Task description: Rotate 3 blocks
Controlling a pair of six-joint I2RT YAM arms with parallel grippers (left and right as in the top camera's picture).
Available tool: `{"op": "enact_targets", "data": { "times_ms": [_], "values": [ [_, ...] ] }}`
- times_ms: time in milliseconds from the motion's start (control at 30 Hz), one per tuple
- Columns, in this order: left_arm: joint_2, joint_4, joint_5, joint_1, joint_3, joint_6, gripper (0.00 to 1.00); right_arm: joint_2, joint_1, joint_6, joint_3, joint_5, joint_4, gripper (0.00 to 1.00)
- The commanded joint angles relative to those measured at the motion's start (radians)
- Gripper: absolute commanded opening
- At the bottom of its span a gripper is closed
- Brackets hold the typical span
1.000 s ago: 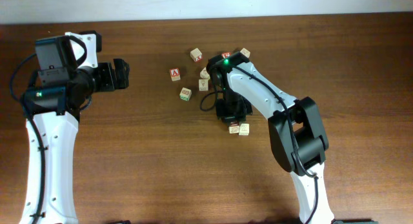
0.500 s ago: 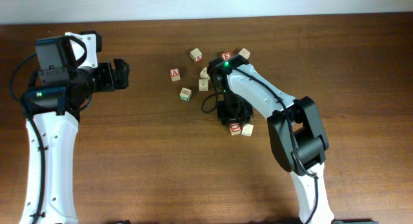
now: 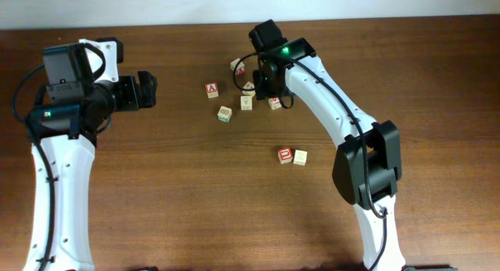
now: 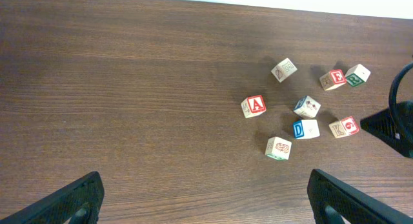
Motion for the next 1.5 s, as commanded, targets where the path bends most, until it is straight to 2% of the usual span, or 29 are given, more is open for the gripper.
{"op": "enact_targets", "data": {
  "times_ms": [0, 133, 333, 433, 533, 600, 667, 800, 867, 967, 1100, 1167, 1267, 1467],
  "values": [
    [0.002, 0.002, 0.011, -0.003, 0.018, -0.003, 0.99, 0.066, -0.006, -0.084, 0.011, 0.052, 0.032, 0.57],
    [0.002, 0.002, 0.011, -0.003, 0.018, -0.003, 0.99, 0.147, -0.023, -0.147, 0.011, 0.053, 0.081, 0.58],
    [0.002, 0.002, 0.011, -0.003, 0.018, -0.003, 0.99, 0.179, -0.036, -0.146, 0.011, 0.052, 0.111, 0.56],
    [0.002, 0.002, 0.011, -0.003, 0.018, -0.003, 0.99, 0.179, -0.037, -0.133, 0.011, 0.043, 0.077, 0.32],
    [0.002, 0.002, 0.011, -0.003, 0.018, -0.003, 0.99, 0.176, -0.037, -0.119, 0.014, -0.017, 0.031, 0.27],
    [0.002, 0.002, 0.011, -0.003, 0.018, -0.003, 0.99, 0.169, -0.037, -0.116, 0.051, -0.043, -0.029, 0.24],
    [0.002, 0.002, 0.011, -0.003, 0.018, -0.003, 0.99, 0.156, -0.037, -0.116, 0.161, -0.089, -0.158, 0.24],
    [0.002, 0.002, 0.011, -0.003, 0.018, -0.003, 0.99, 0.153, -0.032, -0.117, 0.491, -0.292, -0.491, 0.24],
    [0.002, 0.002, 0.011, -0.003, 0.018, -0.003, 0.99, 0.153, -0.016, -0.117, 0.525, -0.356, -0.569, 0.24],
    [0.002, 0.002, 0.011, -0.003, 0.018, -0.003, 0.99, 0.155, 0.028, -0.12, 0.44, -0.349, -0.637, 0.25],
    [0.002, 0.002, 0.011, -0.003, 0.018, -0.003, 0.99, 0.156, 0.062, -0.119, 0.126, -0.349, -0.512, 0.25],
    [0.002, 0.002, 0.011, -0.003, 0.018, -0.003, 0.99, 0.156, 0.06, -0.047, 0.002, -0.28, -0.441, 0.25],
    [0.002, 0.002, 0.011, -0.003, 0.018, -0.003, 0.99, 0.155, 0.06, 0.016, -0.029, -0.17, -0.432, 0.25],
    [0.002, 0.002, 0.011, -0.003, 0.018, -0.003, 0.99, 0.156, 0.062, 0.028, -0.029, -0.165, -0.43, 0.31]
  ]
}}
